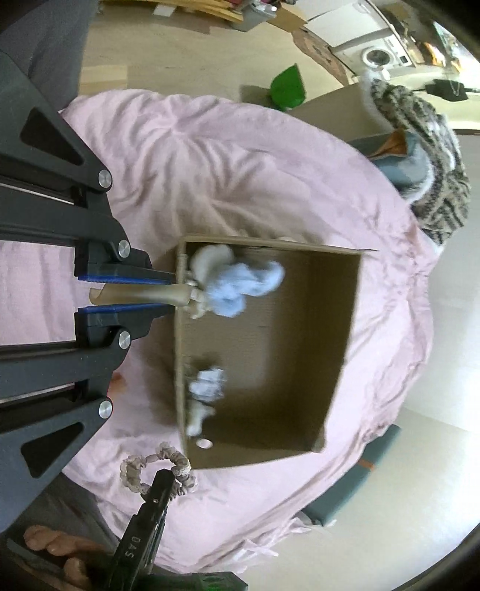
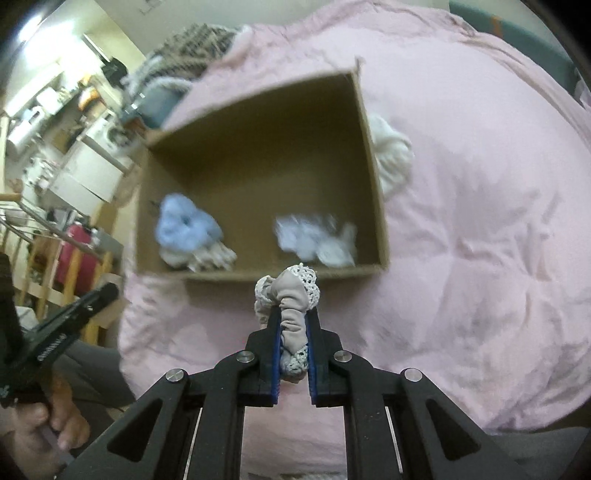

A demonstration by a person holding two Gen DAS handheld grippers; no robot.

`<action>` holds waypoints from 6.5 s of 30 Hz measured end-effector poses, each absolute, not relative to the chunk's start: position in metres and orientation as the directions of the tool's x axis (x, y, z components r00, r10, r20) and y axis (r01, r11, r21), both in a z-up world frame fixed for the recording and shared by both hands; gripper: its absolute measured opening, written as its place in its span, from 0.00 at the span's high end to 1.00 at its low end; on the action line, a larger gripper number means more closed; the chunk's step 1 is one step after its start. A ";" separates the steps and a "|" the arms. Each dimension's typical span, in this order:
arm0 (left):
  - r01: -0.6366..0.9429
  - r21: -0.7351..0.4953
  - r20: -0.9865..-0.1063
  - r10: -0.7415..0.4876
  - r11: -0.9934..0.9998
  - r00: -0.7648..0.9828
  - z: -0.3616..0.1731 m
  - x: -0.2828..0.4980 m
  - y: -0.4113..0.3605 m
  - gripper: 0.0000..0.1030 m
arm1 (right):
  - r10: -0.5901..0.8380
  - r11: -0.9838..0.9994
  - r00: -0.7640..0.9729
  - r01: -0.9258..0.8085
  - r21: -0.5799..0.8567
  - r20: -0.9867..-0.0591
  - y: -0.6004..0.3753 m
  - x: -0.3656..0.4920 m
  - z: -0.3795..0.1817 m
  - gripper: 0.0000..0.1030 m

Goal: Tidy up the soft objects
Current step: 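Grasp the grey lace scrunchie with the right tool and carry both toward the box, then open both tools over the box to drop the sponge and scrunchie, then grasp the pink rubber duck with the left tool, then grasp the tan foam cylinder with the right tool while the left tool holds the duck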

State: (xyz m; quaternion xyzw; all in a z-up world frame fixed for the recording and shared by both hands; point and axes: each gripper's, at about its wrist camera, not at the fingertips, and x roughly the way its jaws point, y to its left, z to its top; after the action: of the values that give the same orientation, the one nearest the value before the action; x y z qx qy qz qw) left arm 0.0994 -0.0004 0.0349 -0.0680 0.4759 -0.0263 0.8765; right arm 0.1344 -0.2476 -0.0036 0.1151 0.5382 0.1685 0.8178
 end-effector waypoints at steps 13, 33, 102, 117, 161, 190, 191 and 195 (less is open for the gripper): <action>0.040 -0.092 -0.799 -0.097 0.995 0.593 0.045 0.163 -0.019 0.92 | 0.441 0.897 0.455 -0.230 0.376 -0.774 -0.225 0.180 0.015 0.88; 0.002 -0.083 -0.865 -0.073 0.997 0.497 -0.020 0.190 -0.029 0.90 | 0.383 0.924 0.386 -0.179 0.339 -0.840 -0.214 0.197 -0.047 0.87; 0.110 -0.062 -0.872 -0.108 0.992 0.477 -0.008 0.109 -0.035 0.38 | 0.412 0.898 0.421 -0.038 0.438 -0.808 -0.262 0.142 -0.030 0.27; 0.295 -0.107 -0.952 -0.183 0.950 0.245 -0.056 0.092 -0.074 0.38 | 0.501 0.846 0.143 0.124 0.518 -0.853 -0.259 0.118 -0.094 0.27; -0.028 -0.026 -0.964 -0.018 0.999 0.264 -0.062 0.105 -0.007 0.54 | 0.213 0.958 0.101 -0.218 0.187 -0.972 -0.178 0.126 -0.110 0.28; -0.083 0.019 -0.940 0.046 0.996 0.339 -0.048 0.098 -0.006 0.54 | 0.345 0.925 0.182 -0.231 0.301 -0.921 -0.218 0.102 -0.065 0.93; -0.091 0.019 -0.930 0.051 0.996 0.363 -0.043 0.096 -0.006 0.54 | 0.353 0.925 0.206 -0.225 0.307 -0.913 -0.222 0.102 -0.059 0.93; -0.109 0.015 -0.872 0.067 0.994 0.484 -0.015 0.086 -0.008 0.54 | 0.403 0.912 0.298 -0.205 0.354 -0.865 -0.236 0.104 -0.034 0.93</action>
State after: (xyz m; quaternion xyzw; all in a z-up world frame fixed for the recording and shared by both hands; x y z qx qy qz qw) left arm 0.0865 -0.0078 -0.0154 -0.0211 0.5052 0.0511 0.8612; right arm 0.1041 -0.2358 -0.0345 0.0880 0.5612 0.1898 0.8008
